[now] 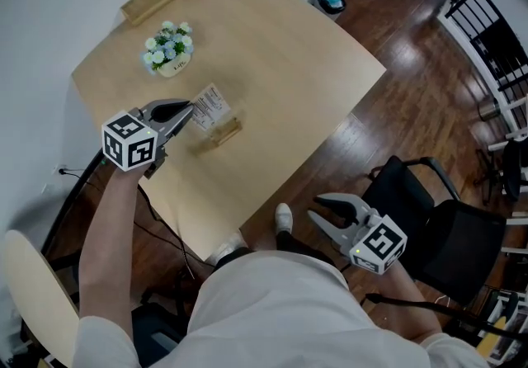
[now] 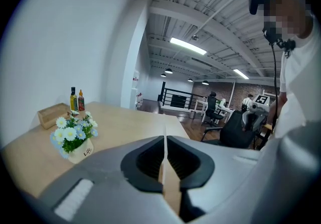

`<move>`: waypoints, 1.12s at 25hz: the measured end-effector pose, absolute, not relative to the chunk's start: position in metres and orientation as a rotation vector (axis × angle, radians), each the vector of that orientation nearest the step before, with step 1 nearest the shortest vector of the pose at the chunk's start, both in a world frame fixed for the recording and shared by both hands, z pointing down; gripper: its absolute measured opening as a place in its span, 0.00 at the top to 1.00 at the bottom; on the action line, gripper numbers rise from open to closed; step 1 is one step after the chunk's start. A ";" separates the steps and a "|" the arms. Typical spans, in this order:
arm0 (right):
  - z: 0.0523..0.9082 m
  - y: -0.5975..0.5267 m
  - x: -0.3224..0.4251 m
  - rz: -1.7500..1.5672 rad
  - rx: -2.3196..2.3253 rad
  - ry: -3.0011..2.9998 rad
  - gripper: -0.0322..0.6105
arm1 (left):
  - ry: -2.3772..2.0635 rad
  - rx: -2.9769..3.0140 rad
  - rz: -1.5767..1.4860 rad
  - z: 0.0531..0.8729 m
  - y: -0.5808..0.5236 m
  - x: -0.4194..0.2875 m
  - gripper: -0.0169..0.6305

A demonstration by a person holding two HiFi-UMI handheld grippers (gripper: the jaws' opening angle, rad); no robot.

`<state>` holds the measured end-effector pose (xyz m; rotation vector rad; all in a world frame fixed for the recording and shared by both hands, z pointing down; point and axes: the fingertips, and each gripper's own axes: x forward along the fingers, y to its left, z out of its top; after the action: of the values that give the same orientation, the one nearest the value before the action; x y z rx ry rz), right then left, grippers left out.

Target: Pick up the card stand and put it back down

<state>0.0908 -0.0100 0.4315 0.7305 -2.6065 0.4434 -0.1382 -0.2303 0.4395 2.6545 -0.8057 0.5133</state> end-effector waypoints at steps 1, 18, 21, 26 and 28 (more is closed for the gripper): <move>0.431 -0.010 0.091 0.442 0.725 -2.609 0.81 | -0.812 2.659 0.500 0.432 -0.228 -0.139 0.95; 0.434 -0.014 0.070 0.381 0.564 -2.675 0.81 | -0.994 2.671 0.416 0.356 -0.144 -0.187 0.95; 0.434 -0.017 0.062 0.381 0.531 -2.687 0.81 | -1.039 2.637 0.415 0.361 -0.123 -0.201 0.95; 0.437 -0.017 0.050 0.381 0.457 -2.694 0.81 | -1.109 2.566 0.413 0.377 -0.089 -0.221 0.95; 0.438 -0.018 0.044 0.375 0.432 -2.700 0.81 | -1.144 2.540 0.398 0.382 -0.079 -0.228 0.95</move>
<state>0.0442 -0.0181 0.4375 0.4321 -2.6995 0.3750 -0.2281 -0.0786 0.3817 2.5399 -1.1444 0.3975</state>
